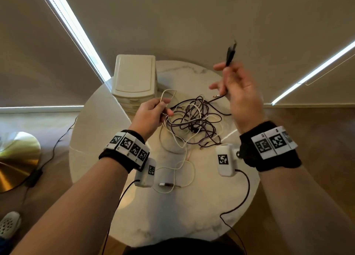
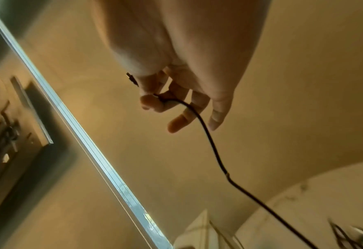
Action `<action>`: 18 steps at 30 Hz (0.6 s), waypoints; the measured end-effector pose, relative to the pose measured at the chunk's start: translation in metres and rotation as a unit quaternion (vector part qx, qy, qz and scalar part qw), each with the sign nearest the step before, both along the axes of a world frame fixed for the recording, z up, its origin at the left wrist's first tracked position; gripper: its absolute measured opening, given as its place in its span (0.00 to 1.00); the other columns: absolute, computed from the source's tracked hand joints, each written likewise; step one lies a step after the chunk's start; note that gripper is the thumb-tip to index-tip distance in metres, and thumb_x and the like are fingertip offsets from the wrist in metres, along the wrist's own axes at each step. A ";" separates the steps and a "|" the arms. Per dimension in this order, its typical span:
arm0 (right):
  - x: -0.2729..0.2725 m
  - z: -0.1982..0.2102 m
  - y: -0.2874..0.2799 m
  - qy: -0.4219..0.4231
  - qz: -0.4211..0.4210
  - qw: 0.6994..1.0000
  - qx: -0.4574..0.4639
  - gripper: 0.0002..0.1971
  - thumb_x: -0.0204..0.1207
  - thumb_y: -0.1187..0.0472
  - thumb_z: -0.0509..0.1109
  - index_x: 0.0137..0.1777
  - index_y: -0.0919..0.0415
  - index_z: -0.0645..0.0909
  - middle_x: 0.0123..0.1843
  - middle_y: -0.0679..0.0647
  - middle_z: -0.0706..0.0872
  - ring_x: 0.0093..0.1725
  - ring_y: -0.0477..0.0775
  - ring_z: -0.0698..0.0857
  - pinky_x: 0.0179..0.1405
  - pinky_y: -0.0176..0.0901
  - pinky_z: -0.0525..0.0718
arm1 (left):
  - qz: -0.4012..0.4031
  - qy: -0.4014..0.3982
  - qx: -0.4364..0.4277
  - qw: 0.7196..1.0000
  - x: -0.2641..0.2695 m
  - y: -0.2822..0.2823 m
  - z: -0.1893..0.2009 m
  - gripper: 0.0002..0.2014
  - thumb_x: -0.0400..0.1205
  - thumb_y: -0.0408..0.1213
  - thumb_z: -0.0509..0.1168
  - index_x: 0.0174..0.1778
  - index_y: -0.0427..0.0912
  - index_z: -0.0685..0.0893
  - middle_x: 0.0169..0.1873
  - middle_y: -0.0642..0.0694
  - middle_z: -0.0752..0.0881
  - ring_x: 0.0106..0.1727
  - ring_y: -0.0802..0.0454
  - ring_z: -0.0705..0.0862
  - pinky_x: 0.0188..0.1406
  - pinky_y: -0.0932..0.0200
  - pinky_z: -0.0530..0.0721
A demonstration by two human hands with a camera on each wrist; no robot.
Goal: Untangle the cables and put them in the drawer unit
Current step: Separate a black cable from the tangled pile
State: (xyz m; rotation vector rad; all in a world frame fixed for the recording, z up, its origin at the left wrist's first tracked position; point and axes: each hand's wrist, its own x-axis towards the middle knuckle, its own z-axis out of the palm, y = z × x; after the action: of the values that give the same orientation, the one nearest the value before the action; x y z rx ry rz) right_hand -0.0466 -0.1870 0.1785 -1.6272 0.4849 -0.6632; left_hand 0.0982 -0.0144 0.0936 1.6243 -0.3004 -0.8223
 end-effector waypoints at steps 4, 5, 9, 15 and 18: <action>0.010 -0.022 -0.005 0.160 -0.003 0.987 -0.028 0.12 0.91 0.54 0.58 0.57 0.50 0.85 0.33 0.45 0.73 0.30 0.48 0.70 0.31 0.45 0.73 | 0.016 -0.036 0.034 0.999 -0.004 0.005 0.001 0.17 0.92 0.37 0.60 0.76 0.35 0.76 0.35 0.47 0.89 0.24 0.62 0.77 0.31 0.63 0.75; 0.010 -0.031 -0.002 0.191 -0.001 0.981 -0.031 0.12 0.91 0.54 0.58 0.56 0.49 0.85 0.34 0.44 0.75 0.31 0.48 0.71 0.33 0.47 0.74 | 0.016 -0.065 0.051 0.997 -0.006 0.007 0.001 0.20 0.92 0.41 0.61 0.80 0.40 0.71 0.38 0.49 0.91 0.27 0.65 0.80 0.39 0.60 0.80; 0.017 -0.036 0.011 0.133 0.014 0.990 0.033 0.08 0.91 0.56 0.59 0.56 0.53 0.80 0.30 0.46 0.76 0.30 0.53 0.74 0.37 0.56 0.79 | -0.037 -0.211 0.078 0.974 -0.010 0.004 0.009 0.26 0.92 0.50 0.60 0.86 0.60 0.64 0.70 0.53 0.83 0.67 0.58 0.83 0.72 0.51 0.77; 0.036 -0.015 0.024 0.039 0.041 0.991 0.125 0.07 0.92 0.62 0.57 0.58 0.60 0.77 0.32 0.50 0.74 0.28 0.48 0.73 0.33 0.46 0.82 | -0.200 -0.171 0.009 0.965 -0.021 -0.021 0.021 0.15 0.87 0.49 0.70 0.68 0.50 0.89 0.58 0.58 0.92 0.63 0.64 0.88 0.72 0.57 0.83; 0.043 -0.011 0.013 0.032 0.015 0.991 0.127 0.09 0.90 0.59 0.60 0.58 0.60 0.81 0.39 0.52 0.82 0.38 0.51 0.82 0.51 0.52 0.89 | -0.214 -0.194 0.029 0.957 -0.025 -0.029 0.021 0.15 0.83 0.53 0.73 0.62 0.51 0.92 0.53 0.56 0.94 0.58 0.58 0.91 0.69 0.45 0.86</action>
State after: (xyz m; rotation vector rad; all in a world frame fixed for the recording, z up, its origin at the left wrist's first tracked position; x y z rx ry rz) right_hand -0.0038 -0.1744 0.1679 -1.4152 0.5678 -0.5054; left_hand 0.0730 -0.0430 0.1143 1.8004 -0.9393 -0.8300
